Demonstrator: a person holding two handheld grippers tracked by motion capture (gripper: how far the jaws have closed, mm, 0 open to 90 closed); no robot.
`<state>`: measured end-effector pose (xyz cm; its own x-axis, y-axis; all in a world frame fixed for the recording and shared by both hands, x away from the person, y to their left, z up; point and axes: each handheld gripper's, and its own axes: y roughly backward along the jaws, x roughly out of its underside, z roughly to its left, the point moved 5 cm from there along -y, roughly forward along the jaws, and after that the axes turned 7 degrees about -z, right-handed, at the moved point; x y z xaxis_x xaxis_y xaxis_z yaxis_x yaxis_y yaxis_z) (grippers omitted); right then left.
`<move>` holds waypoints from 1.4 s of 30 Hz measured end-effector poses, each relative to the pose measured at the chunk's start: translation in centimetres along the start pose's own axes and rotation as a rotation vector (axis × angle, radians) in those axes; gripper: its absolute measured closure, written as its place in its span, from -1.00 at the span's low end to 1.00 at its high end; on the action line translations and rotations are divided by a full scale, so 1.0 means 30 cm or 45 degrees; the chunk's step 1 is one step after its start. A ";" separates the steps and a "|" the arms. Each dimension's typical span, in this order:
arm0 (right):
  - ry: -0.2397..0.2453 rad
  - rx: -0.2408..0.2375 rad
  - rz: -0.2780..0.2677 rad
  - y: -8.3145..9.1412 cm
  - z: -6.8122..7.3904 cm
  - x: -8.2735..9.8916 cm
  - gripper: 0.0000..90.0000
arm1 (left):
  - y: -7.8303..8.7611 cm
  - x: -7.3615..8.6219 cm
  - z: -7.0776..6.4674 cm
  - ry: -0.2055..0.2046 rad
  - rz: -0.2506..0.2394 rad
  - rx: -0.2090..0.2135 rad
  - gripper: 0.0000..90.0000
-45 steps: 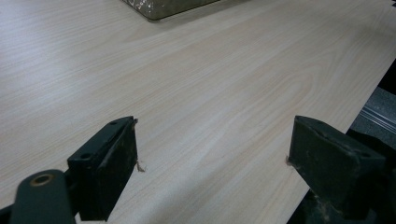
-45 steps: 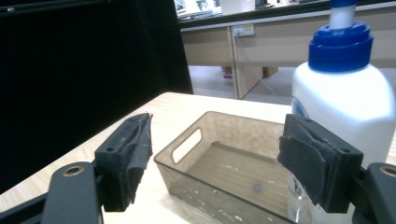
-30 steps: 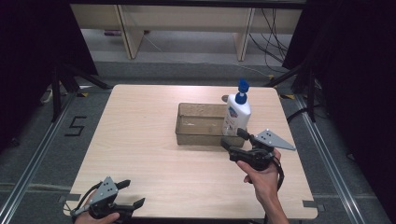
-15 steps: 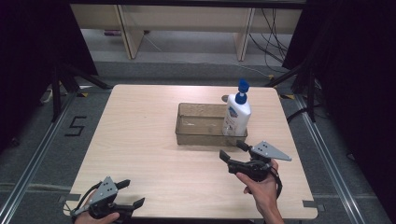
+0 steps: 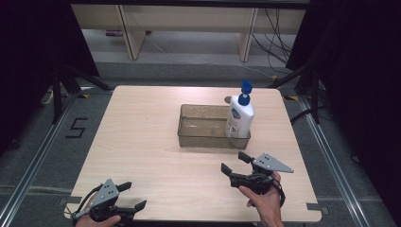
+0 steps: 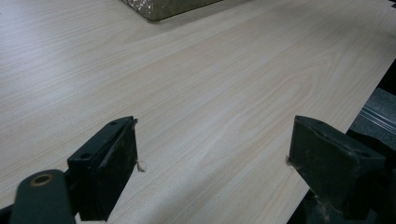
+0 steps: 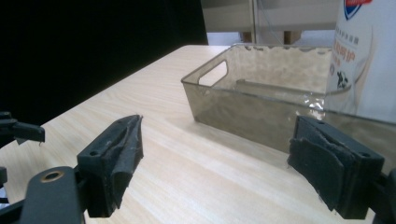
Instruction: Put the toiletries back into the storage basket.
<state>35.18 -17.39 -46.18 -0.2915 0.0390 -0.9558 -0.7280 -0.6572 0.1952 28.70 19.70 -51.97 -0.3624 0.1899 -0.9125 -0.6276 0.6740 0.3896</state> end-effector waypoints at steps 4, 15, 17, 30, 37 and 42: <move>0.003 0.002 0.002 0.014 0.003 0.021 -0.62 | -0.001 0.000 -0.001 -0.002 -0.005 -0.004 -0.67; 0.015 0.018 0.047 0.042 0.020 0.073 -0.65 | -0.001 0.001 -0.001 -0.004 0.003 0.001 -0.67; 0.010 -0.003 0.040 0.045 0.025 0.075 -0.65 | 0.000 0.000 -0.001 -0.004 0.003 0.001 -0.67; 0.011 0.001 0.096 0.072 0.038 0.116 -0.66 | -0.002 0.001 -0.003 -0.008 0.004 0.007 -0.67; -0.023 0.010 0.112 0.085 0.042 0.133 -0.66 | -0.003 0.002 -0.003 -0.009 0.002 0.009 -0.67; -0.036 0.005 0.130 0.094 0.045 0.149 -0.66 | -0.004 0.004 -0.005 -0.016 0.013 0.014 -0.67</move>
<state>30.99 -18.05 -49.60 -0.3816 -0.0062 -0.9243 -0.6964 -0.6556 0.2919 28.63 19.52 -52.12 -0.3597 0.2056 -0.9101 -0.6166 0.6797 0.3972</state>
